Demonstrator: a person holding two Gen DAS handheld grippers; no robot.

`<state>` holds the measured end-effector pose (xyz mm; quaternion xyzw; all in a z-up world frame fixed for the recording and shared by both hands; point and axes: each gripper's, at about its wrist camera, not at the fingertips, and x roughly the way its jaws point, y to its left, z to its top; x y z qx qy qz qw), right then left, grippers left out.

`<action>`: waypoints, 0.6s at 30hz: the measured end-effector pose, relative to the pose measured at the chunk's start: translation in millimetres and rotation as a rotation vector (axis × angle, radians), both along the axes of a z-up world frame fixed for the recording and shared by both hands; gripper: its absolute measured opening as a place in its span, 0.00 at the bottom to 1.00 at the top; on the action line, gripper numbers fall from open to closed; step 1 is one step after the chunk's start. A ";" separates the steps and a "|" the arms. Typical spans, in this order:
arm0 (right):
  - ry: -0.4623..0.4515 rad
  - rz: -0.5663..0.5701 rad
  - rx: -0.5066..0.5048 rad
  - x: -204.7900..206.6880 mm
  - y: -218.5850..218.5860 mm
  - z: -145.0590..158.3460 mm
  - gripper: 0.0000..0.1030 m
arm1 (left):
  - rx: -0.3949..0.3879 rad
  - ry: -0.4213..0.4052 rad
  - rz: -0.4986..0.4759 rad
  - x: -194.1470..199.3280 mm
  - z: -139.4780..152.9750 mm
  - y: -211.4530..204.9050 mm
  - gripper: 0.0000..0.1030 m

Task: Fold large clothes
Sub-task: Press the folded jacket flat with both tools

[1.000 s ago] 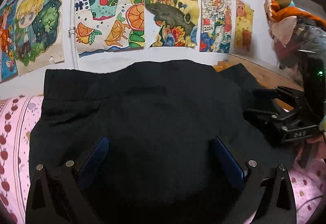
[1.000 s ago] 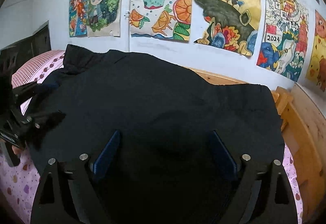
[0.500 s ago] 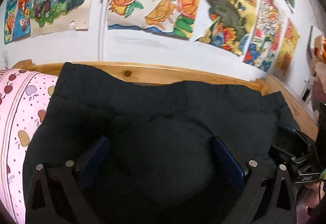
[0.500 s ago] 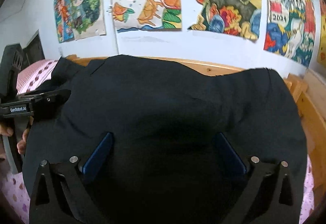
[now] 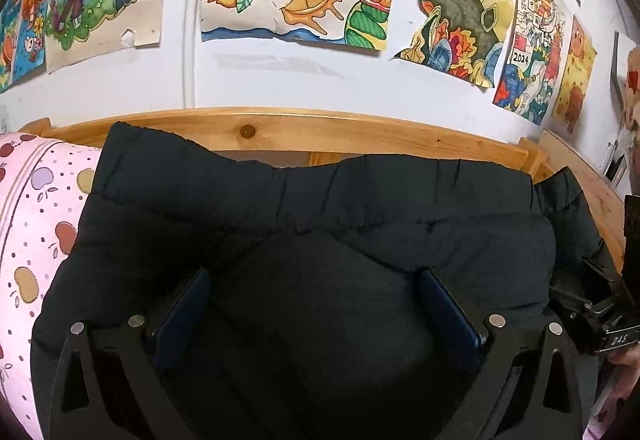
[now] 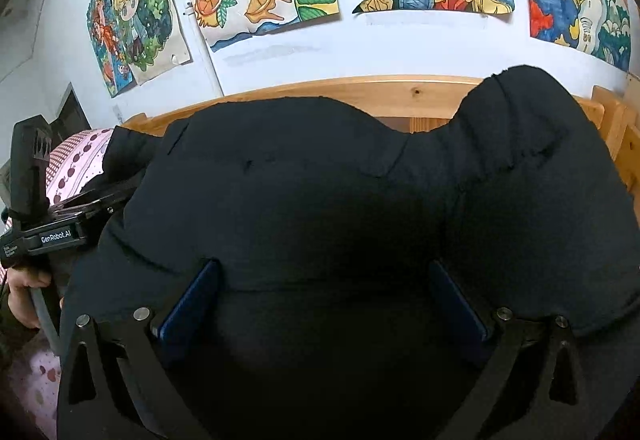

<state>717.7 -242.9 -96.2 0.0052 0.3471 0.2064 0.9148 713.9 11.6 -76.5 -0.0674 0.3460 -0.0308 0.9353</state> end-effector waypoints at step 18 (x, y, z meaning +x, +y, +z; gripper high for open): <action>-0.038 -0.012 -0.015 -4.4 -3.6 -3.4 0.99 | 0.035 -0.038 0.017 -0.5 -3.2 -5.9 1.00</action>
